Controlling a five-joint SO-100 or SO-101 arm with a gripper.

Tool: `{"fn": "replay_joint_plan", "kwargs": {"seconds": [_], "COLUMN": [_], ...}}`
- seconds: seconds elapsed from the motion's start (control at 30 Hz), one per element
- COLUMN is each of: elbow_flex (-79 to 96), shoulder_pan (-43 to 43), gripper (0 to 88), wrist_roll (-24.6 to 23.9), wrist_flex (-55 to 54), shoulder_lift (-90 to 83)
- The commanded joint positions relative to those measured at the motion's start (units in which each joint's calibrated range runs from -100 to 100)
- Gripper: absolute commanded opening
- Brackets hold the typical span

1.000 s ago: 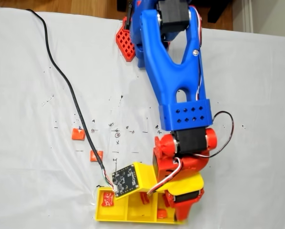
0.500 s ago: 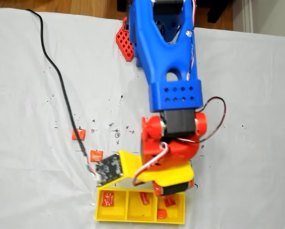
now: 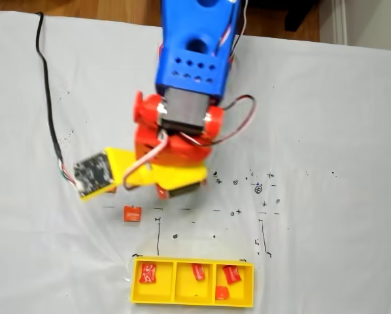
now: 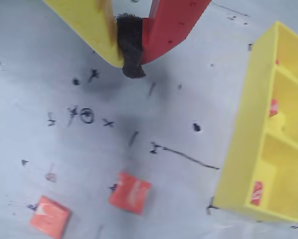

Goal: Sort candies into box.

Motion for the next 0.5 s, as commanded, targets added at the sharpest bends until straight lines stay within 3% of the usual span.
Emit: {"fn": "replay_joint_plan", "kwargs": {"seconds": [0.0,0.17,0.47], "elbow_flex": [4.14,-0.78,-13.25], "shoulder_pan": [7.12,11.20,11.11], "gripper": [0.2,0.7,0.2], "wrist_roll": [1.71,2.05,2.49], "wrist_flex": [-3.36,-3.77,-2.38], "shoulder_lift": [-6.76,-1.67,14.45]}}
